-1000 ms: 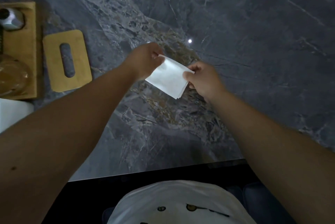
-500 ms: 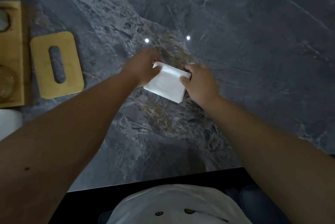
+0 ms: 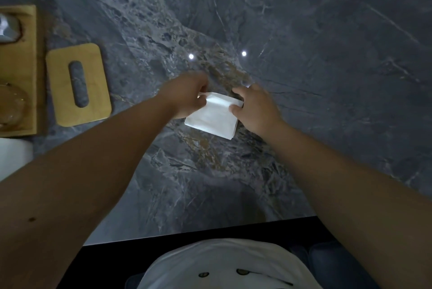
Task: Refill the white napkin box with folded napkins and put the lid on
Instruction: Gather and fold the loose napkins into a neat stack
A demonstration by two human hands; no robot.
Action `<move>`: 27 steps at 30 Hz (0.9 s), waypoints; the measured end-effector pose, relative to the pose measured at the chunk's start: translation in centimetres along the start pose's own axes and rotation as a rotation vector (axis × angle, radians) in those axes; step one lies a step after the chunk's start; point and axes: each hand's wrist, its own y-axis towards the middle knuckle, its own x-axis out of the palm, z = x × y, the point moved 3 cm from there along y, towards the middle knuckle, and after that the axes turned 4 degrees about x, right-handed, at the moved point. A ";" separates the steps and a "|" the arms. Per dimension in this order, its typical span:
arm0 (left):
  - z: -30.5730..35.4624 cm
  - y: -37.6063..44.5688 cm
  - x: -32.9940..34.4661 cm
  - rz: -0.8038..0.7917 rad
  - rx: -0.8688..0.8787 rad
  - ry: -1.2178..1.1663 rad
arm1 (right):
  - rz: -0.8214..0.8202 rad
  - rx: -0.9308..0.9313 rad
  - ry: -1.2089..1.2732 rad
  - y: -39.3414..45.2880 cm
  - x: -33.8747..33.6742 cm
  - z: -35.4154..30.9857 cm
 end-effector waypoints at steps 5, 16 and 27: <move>0.0 -1.5 -0.1 0.042 0.037 -0.070 | -0.052 -0.013 0.115 -0.6 0.0 -0.4; -0.7 -7.0 -4.3 0.174 0.068 -0.344 | -0.066 -0.106 0.471 -5.0 -3.6 -3.2; 2.5 -17.2 -1.9 0.433 -0.503 -1.430 | 0.520 -0.520 0.045 -13.3 -4.4 -11.3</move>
